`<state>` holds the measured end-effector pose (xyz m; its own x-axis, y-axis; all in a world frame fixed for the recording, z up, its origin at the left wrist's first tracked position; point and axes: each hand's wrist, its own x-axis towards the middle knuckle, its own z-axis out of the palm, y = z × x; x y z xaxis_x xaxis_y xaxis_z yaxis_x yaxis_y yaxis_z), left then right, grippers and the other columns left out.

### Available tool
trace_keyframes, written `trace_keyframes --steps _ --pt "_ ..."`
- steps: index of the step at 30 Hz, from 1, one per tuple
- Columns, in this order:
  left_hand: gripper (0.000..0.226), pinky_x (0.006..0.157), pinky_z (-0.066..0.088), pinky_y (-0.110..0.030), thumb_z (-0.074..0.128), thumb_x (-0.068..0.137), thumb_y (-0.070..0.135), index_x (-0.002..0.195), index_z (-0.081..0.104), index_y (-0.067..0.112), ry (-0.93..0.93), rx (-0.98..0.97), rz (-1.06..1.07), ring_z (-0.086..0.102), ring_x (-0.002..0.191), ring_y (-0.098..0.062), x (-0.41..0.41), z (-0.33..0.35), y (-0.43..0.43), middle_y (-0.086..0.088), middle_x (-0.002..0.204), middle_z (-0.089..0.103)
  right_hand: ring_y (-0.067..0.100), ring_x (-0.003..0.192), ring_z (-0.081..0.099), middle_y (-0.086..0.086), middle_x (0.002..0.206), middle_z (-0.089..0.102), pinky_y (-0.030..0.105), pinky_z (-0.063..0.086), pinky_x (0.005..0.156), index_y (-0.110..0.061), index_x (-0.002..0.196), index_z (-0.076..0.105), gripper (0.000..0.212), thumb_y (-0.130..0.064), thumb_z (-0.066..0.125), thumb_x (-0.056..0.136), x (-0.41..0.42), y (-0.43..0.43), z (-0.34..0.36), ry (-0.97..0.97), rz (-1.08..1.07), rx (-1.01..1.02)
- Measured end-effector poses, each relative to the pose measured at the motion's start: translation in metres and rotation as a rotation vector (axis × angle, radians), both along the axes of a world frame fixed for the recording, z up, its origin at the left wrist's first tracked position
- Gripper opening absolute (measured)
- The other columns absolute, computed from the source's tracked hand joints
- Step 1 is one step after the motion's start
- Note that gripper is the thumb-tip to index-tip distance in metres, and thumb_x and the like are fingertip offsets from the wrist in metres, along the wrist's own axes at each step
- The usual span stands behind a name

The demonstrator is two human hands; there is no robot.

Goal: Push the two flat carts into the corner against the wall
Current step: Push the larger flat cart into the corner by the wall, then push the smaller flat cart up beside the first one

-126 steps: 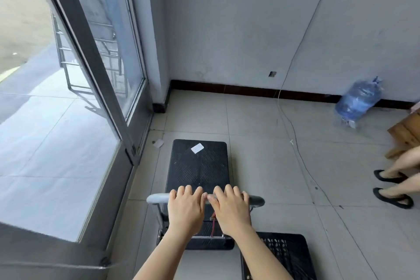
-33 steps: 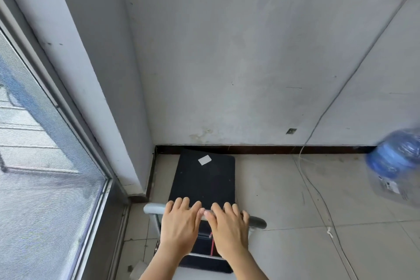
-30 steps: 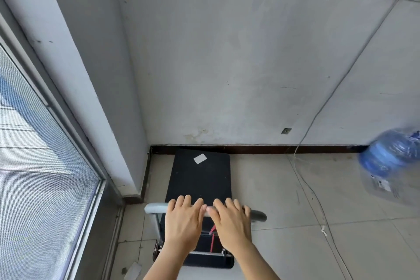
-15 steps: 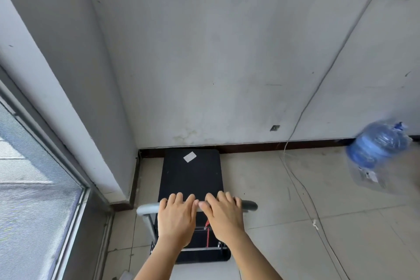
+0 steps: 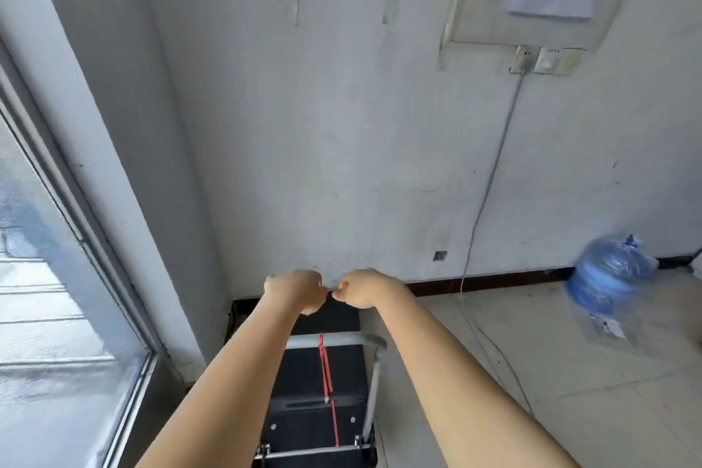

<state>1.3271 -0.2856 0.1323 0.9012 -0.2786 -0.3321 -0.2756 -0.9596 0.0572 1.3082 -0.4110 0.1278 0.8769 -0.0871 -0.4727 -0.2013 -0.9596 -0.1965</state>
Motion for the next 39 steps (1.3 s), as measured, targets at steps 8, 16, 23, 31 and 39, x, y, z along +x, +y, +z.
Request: trace_keyframes --steps 8,16,23,31,39 --pt "0.041 0.082 0.037 -0.033 0.037 0.097 0.034 0.129 0.058 0.020 -0.005 0.059 0.012 0.056 0.111 -0.025 -0.151 0.041 -0.023 -0.002 0.131 0.058 0.027 0.100 0.061 0.010 0.120 0.062 0.031 0.043 0.082 -0.012 0.127 0.051 0.045 -0.042 0.041 0.095 -0.150 -0.034 0.061 0.059 0.053 -0.083" --pt "0.034 0.083 0.047 -0.034 0.040 0.093 0.032 0.112 0.065 0.017 -0.014 0.047 -0.111 0.063 0.096 -0.027 -0.269 0.043 -0.042 -0.002 0.094 0.064 0.026 0.086 0.063 0.010 0.114 0.067 0.034 0.049 0.088 -0.011 0.121 0.057 0.033 -0.024 0.043 0.094 -0.274 -0.059 0.080 0.054 0.002 -0.175" --pt "0.041 0.094 0.043 -0.041 0.039 0.094 0.032 0.125 0.061 0.017 -0.084 0.093 -0.239 0.055 0.121 -0.031 -0.379 0.024 -0.032 -0.006 0.134 0.058 0.027 0.098 0.067 0.008 0.109 0.069 0.040 0.046 0.099 -0.011 0.121 0.058 0.037 -0.034 0.049 0.093 -0.406 -0.060 0.072 0.095 -0.124 -0.181" --pt "0.041 0.081 0.038 -0.039 0.039 0.094 0.029 0.130 0.057 0.021 -0.047 0.139 -0.284 0.054 0.121 -0.030 -0.518 0.001 -0.024 -0.006 0.135 0.055 0.023 0.101 0.067 0.005 0.114 0.068 0.036 0.047 0.087 -0.020 0.128 0.051 0.040 -0.039 0.048 0.094 -0.553 -0.041 0.058 0.173 -0.170 -0.145" --pt "0.037 0.077 0.034 -0.036 0.041 0.094 0.026 0.125 0.060 0.020 -0.060 0.166 -0.238 0.057 0.114 -0.031 -0.635 0.004 -0.019 -0.006 0.129 0.058 0.021 0.097 0.068 0.004 0.110 0.069 0.037 0.048 0.086 -0.016 0.123 0.054 0.039 -0.039 0.046 0.094 -0.659 -0.045 0.059 0.118 -0.160 -0.107"
